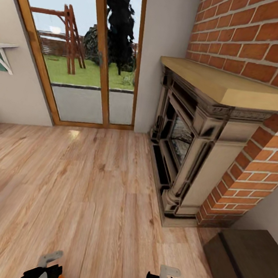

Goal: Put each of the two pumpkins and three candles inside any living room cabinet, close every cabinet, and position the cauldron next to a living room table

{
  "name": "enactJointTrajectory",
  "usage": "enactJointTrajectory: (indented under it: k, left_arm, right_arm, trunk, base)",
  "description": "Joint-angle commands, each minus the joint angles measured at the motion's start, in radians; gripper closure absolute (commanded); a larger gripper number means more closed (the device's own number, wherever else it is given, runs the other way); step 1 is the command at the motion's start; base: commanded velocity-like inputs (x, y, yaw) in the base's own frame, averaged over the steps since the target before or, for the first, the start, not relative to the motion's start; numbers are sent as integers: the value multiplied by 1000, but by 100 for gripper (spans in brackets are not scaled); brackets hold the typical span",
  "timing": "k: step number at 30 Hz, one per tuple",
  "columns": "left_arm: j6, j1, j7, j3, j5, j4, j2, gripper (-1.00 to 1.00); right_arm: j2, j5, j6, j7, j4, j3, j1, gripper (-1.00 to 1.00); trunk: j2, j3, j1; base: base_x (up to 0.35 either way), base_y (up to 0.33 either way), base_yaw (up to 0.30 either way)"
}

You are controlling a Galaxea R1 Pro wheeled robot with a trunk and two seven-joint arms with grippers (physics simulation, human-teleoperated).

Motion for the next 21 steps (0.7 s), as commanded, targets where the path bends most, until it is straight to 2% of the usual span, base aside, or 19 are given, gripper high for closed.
enactJointTrajectory:
  k: [1,7,16,21]
  left_arm:
    - [3,0,7,-6,7,-2,1,-100]
    - [-43,0,7,-6,9,-1,0,-100]
    - [-48,1,7,-6,12,-1,-1,-100]
    - [-50,1,7,-6,12,0,-4,-100]
  right_arm:
    - [0,-11,-5,-3,0,8,-1,-100]
    - [-1,-13,-5,0,0,8,-1,-100]
    - [0,-18,-7,4,1,8,-1,-100]
    - [-1,-22,-7,39,2,8,-1,-100]
  trunk:
    - [-1,-1,0]
    - [-1,-3,0]
    - [-1,-8,0]
    - [-1,-12,0]
  base:
    - [86,50,0]
    - [21,12,-151]
    - [1,1,-241]
    - [0,0,-229]
